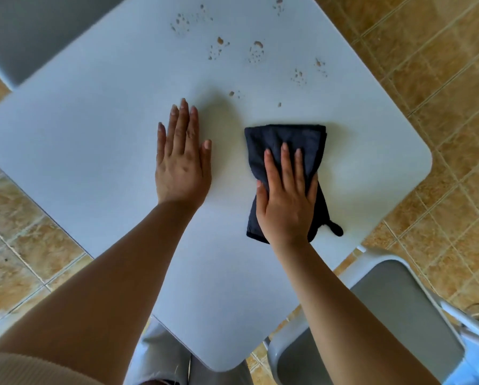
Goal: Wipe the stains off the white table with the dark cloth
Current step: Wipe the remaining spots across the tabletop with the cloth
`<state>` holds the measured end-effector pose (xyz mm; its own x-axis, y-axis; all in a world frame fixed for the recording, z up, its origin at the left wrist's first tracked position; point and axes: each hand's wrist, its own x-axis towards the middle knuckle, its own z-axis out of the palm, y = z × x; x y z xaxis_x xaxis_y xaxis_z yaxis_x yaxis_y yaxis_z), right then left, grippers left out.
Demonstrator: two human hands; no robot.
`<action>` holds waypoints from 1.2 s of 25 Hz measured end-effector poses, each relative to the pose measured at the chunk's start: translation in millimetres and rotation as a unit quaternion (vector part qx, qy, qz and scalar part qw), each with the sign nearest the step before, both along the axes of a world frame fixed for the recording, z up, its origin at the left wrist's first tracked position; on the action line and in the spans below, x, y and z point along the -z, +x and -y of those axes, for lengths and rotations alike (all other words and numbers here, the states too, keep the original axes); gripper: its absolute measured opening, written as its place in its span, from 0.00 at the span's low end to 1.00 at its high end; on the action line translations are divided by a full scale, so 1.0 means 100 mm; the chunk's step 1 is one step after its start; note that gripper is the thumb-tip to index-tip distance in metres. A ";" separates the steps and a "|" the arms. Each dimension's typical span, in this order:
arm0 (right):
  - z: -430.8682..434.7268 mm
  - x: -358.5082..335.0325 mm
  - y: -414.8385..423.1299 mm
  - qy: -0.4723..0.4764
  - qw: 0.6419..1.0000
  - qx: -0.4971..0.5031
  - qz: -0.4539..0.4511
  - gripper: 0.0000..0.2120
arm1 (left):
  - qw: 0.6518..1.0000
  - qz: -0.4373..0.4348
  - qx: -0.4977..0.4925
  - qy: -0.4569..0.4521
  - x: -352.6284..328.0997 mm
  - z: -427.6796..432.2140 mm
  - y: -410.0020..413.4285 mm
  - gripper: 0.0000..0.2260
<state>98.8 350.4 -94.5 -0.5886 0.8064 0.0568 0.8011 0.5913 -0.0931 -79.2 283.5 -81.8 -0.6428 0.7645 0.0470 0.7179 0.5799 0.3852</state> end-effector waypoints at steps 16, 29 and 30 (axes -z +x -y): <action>-0.88 0.00 -0.58 0.032 0.992 -0.118 0.014 0.23 | 0.994 -0.003 -0.098 -0.042 0.18 0.10 -0.56 0.25; -0.28 -0.04 -0.15 0.011 0.983 -0.181 -0.002 0.23 | 0.994 -0.009 -0.097 -0.044 0.19 0.10 -0.57 0.24; -0.38 -0.04 -0.04 0.015 0.989 -0.150 0.005 0.23 | 0.994 -0.008 -0.097 -0.044 0.19 0.10 -0.57 0.24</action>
<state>95.1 388.6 -90.3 -0.8020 0.5931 0.0709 0.5895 0.8050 -0.0661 -136.3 273.3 -100.5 -0.7778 0.6284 -0.0042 0.5951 0.7387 0.3166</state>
